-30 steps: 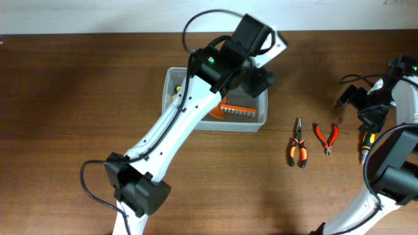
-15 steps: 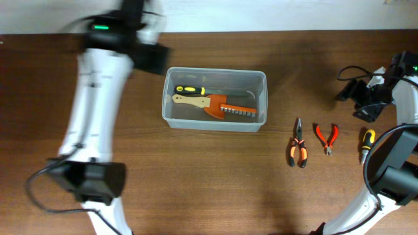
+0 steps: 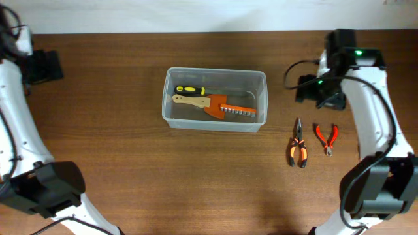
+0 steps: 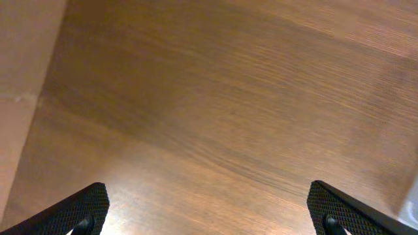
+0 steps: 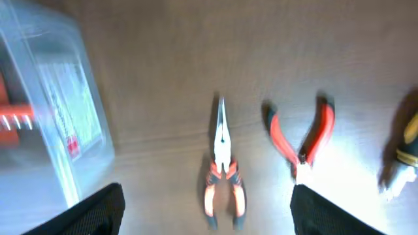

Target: Pack container

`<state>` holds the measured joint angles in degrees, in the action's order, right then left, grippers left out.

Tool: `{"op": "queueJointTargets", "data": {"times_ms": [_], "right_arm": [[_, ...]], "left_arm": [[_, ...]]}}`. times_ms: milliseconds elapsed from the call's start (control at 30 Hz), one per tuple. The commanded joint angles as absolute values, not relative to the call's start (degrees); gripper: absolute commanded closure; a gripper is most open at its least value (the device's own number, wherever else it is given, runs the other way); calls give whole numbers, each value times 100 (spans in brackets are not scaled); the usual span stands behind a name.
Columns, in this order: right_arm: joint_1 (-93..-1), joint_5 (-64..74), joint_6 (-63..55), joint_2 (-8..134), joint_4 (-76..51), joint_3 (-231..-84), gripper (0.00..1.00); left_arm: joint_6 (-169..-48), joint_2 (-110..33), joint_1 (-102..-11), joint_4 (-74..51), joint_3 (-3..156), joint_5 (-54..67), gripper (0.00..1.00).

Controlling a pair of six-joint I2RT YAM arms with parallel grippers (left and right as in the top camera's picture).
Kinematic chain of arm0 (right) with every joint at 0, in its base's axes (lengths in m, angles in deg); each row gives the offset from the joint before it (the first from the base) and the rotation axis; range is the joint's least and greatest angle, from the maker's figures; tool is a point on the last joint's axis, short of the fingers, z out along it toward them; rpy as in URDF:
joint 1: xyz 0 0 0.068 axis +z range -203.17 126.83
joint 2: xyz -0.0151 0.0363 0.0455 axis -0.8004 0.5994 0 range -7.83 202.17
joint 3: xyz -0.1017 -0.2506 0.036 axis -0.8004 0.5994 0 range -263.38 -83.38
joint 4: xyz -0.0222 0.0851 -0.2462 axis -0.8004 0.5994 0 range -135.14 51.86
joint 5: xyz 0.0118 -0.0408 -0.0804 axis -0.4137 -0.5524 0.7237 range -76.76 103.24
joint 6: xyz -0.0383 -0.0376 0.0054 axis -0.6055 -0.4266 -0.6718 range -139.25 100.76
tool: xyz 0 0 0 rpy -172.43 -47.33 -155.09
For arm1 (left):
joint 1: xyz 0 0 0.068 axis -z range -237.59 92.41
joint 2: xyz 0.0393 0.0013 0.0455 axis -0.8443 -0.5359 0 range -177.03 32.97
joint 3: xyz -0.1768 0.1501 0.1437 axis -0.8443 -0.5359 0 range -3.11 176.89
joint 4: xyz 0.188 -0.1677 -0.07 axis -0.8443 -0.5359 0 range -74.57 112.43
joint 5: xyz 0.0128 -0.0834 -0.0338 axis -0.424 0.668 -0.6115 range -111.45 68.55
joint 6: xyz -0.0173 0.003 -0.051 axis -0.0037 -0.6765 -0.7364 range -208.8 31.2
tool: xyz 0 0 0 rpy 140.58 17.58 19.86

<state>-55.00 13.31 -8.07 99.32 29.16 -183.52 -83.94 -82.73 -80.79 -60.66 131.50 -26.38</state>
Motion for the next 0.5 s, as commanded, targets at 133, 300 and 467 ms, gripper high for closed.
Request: {"op": "queueJointTargets", "data": {"times_ms": [133,300,467], "right_arm": [[-5117,1821,-796,9829,4064,-18385,19],[-4938,1823,-1016,9250,4440,-18252,19],[-4831,1827,-1088,8260,4315,-17797,9]], "left_arm": [[-8451,-8133,-8451,-6077,13248,-2555,1],[-8451,-8133,-8466,-6077,13248,-2555,1],[-8451,-8133,-8466,-6079,13248,-2555,1]]}}
